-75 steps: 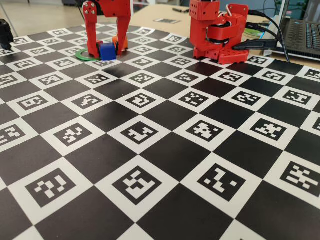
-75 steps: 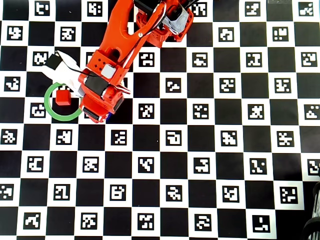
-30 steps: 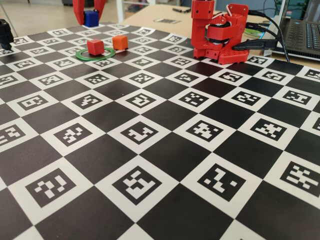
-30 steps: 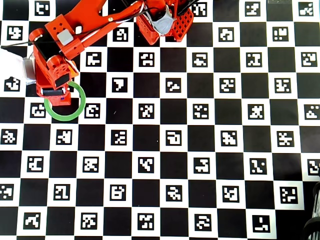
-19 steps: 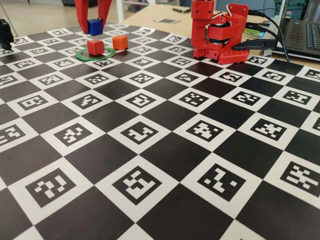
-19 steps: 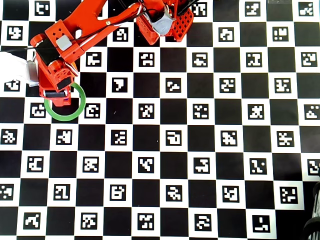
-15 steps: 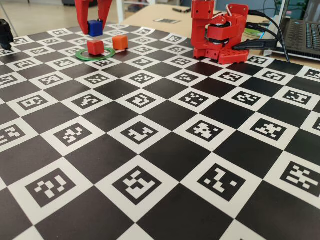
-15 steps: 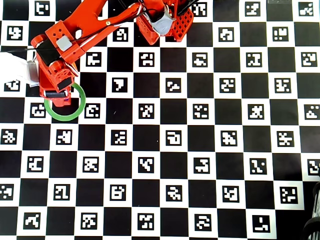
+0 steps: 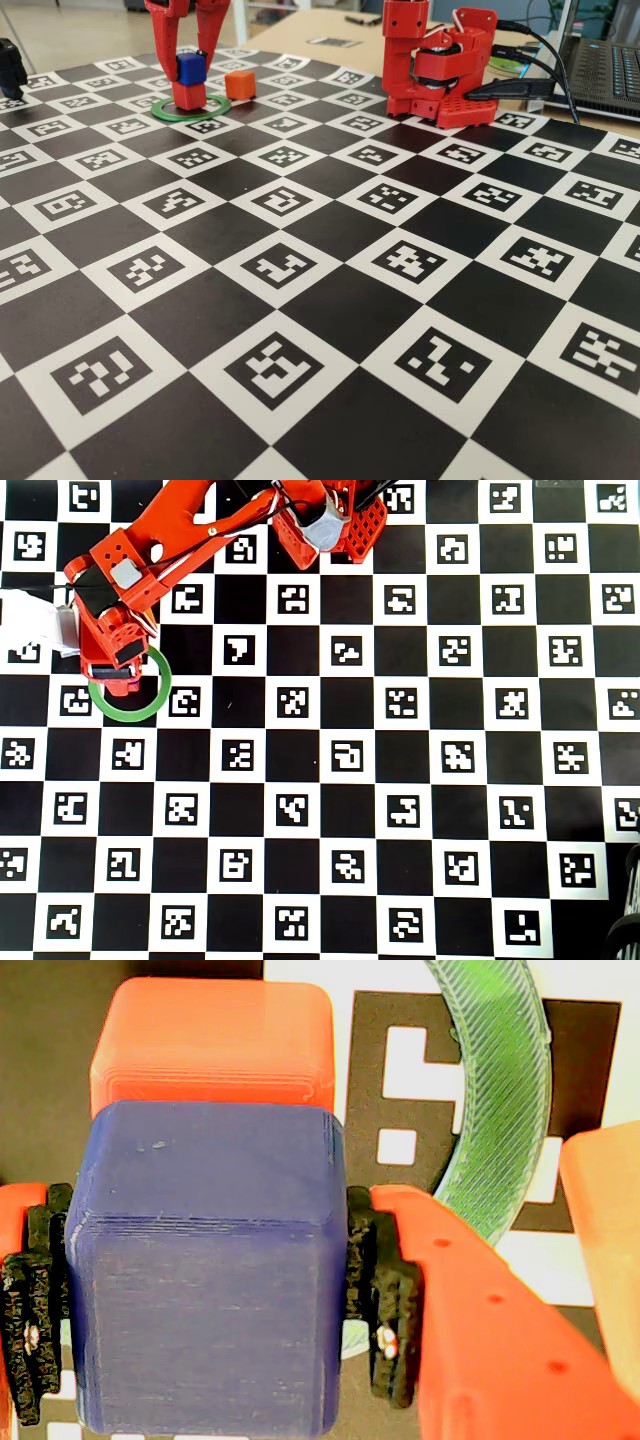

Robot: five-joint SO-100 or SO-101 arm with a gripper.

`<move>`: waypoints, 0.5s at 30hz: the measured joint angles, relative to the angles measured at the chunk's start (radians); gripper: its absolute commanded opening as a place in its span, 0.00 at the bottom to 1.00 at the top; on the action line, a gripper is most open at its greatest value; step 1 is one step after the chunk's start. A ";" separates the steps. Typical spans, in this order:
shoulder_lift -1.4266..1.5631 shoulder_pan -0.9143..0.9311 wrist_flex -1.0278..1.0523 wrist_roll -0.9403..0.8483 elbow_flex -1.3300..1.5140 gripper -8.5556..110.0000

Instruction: Grab the red cube then put it in the green circle then put the blue cube on top and finally the orange cube on top

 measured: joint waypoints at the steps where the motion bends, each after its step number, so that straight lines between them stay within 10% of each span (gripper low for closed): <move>1: 0.000 0.000 0.002 -0.002 0.000 0.35; 15: 0.044 0.028 0.250 0.048 -0.189 0.36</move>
